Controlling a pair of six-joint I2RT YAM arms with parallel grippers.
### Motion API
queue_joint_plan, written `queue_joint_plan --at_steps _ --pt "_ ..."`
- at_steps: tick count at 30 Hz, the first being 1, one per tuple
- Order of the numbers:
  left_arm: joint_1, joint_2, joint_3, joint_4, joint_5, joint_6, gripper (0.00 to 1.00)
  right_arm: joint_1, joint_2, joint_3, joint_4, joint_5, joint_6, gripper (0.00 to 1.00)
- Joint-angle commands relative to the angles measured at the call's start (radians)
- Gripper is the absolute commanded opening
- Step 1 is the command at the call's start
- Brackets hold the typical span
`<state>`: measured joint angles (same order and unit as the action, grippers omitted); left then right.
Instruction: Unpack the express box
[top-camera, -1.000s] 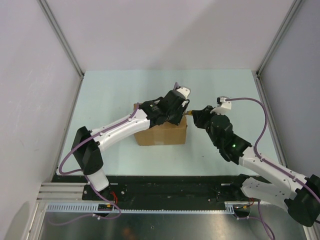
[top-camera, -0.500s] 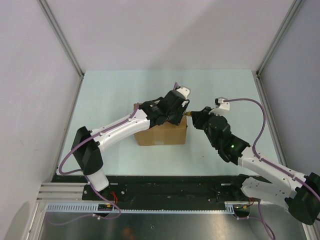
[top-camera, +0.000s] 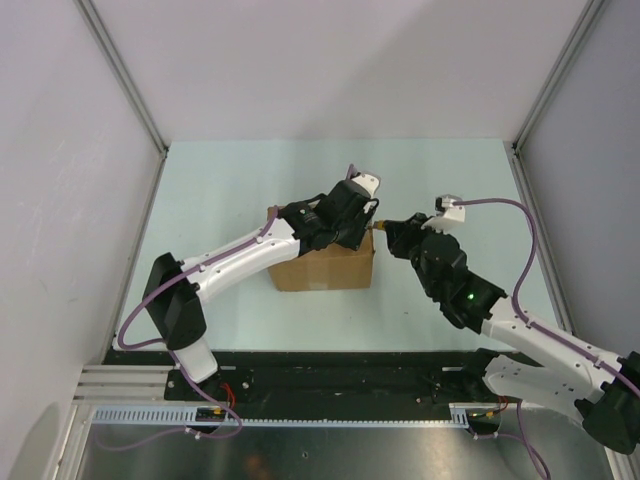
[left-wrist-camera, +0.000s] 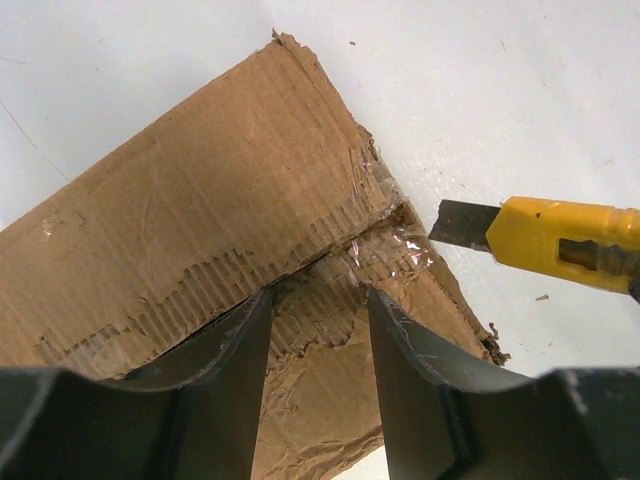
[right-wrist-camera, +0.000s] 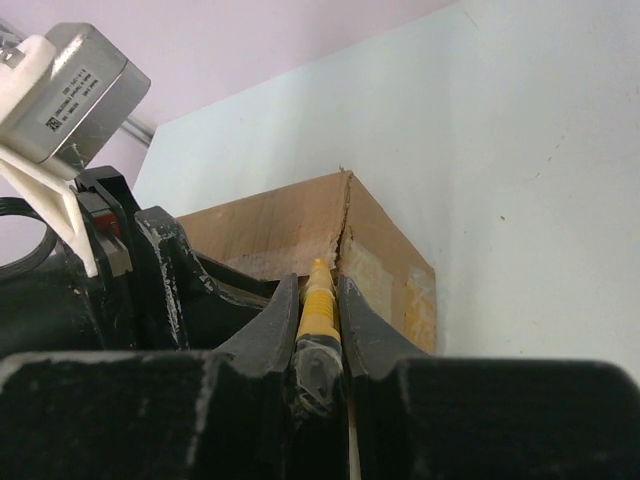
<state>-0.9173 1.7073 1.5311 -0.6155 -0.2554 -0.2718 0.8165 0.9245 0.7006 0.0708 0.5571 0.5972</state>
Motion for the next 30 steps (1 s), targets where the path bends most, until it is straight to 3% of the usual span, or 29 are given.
queue_joint_plan --at_steps 1,15,30 --pt "0.0 -0.014 -0.014 -0.012 -0.015 -0.012 0.49 0.01 0.005 0.046 -0.005 0.038 -0.002 0.0" --pt "0.0 -0.021 -0.017 -0.012 -0.019 -0.01 0.49 0.032 0.048 0.046 -0.037 0.063 0.009 0.0" --pt "0.0 -0.031 -0.029 -0.012 -0.008 -0.009 0.5 0.044 0.125 0.017 0.167 0.075 -0.126 0.0"
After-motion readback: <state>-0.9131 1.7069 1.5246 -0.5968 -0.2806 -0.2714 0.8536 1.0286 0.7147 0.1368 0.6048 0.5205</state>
